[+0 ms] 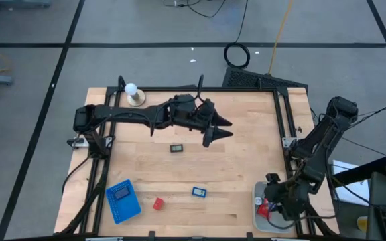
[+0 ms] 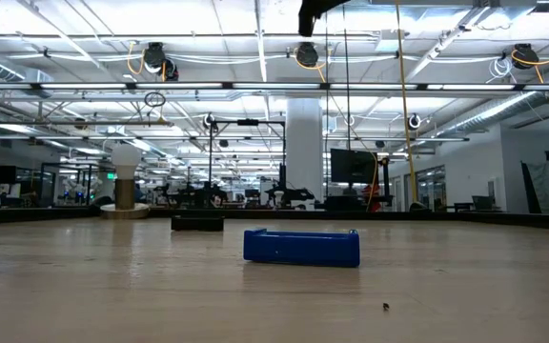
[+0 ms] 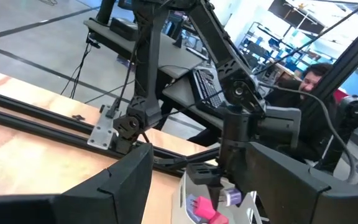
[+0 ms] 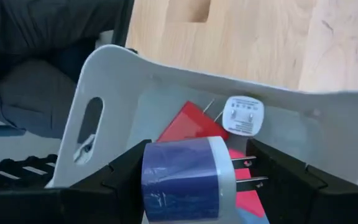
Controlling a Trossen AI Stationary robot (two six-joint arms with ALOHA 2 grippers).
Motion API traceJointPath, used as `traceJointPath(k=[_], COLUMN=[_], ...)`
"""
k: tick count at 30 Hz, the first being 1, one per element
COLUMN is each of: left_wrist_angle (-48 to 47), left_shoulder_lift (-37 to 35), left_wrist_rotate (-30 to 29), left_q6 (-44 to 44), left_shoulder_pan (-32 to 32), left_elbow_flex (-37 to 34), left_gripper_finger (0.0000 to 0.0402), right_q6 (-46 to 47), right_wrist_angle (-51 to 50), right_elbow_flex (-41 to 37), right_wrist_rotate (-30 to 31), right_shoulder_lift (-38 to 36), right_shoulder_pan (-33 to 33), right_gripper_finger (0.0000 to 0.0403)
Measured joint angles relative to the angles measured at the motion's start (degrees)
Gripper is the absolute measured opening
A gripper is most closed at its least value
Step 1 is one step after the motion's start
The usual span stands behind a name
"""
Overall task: Pick & Place Office items
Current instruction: Put the purple charger adapter into the gray bin, then put the black digital timer into the blue bin
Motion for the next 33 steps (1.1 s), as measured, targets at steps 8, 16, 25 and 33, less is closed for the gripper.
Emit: traceJointPath(k=[8, 16, 25, 33], left_wrist_angle=[-0.13, -3.38, -6.93, -16.35], left_shoulder_lift=[0.00, 0.02, 0.02, -4.61], left_wrist_rotate=[-0.26, -0.30, 0.31, -0.83], left_q6=[0.00, -0.05, -2.95, -3.33], left_shoulder_pan=[-2.78, -5.01, -6.54, -8.59], left_elbow_flex=[0.00, 0.00, 0.00, -0.04], left_gripper_finger=[0.0257, 0.0257, 0.0257, 0.0257], right_q6=[0.33, 4.49, 5.76, -0.08], right_wrist_angle=[-4.39, -6.19, -6.18, -0.62], right_elbow_flex=[-0.02, -0.02, -0.02, -0.02], right_wrist_rotate=[0.10, 3.34, 3.25, 5.04], right_shoulder_lift=[-0.10, -0.12, -0.15, -0.78], right_shoulder_pan=[-0.03, -0.05, -0.05, -0.57], right_gripper_finger=[0.0230, 0.0316, 0.0357, 0.0356])
